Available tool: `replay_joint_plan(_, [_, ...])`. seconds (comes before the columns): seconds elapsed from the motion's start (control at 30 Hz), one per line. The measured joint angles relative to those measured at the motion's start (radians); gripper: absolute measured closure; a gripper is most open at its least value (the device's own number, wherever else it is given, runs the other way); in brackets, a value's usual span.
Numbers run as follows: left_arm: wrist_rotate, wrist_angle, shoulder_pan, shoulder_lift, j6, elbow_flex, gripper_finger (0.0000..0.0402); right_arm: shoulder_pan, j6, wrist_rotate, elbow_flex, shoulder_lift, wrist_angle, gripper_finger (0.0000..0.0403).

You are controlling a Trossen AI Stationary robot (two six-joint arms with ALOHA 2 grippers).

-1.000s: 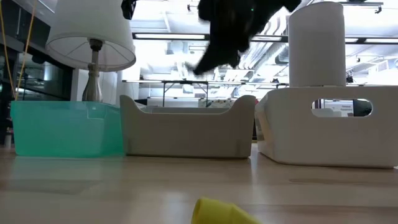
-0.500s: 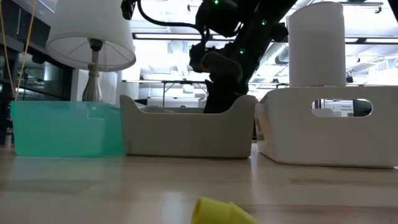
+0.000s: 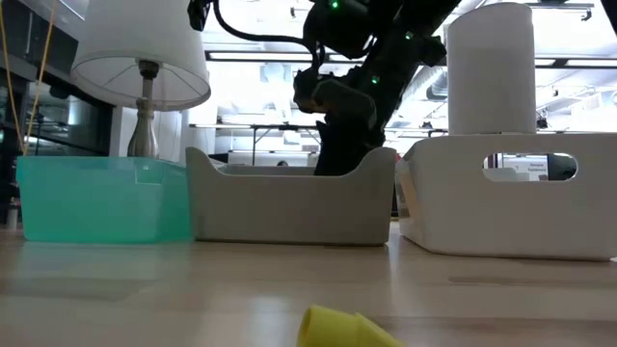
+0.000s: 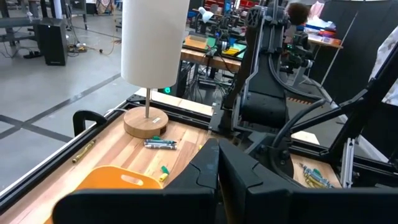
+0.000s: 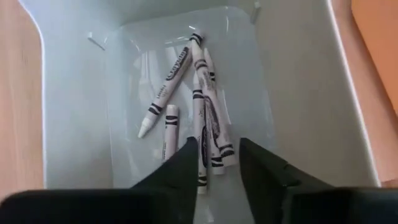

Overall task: Sort crayons
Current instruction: Put the white crayon into the gray bin

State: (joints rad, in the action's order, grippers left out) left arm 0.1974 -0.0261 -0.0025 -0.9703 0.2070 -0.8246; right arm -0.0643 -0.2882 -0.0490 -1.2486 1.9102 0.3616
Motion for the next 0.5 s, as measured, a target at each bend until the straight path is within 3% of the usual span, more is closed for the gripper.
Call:
replay_joint_plan(0.2, [0.0,0.005,0.0,0.0,-0.001,0.0,0.0401,0.005,0.023,0.028,0.001,-0.086,0.012,0.0244])
replay_joint_plan(0.37, [0.0,0.007,0.0,0.0,-0.002,0.0,0.0401,0.001,0.073,0.01,0.001,-0.226,0.094,0.0246])
replay_joint_plan(0.5, [0.0,0.009,0.0,0.0,-0.002,0.0,0.0401,-0.017,0.086,-0.08,0.04,-0.364,0.126,0.0257])
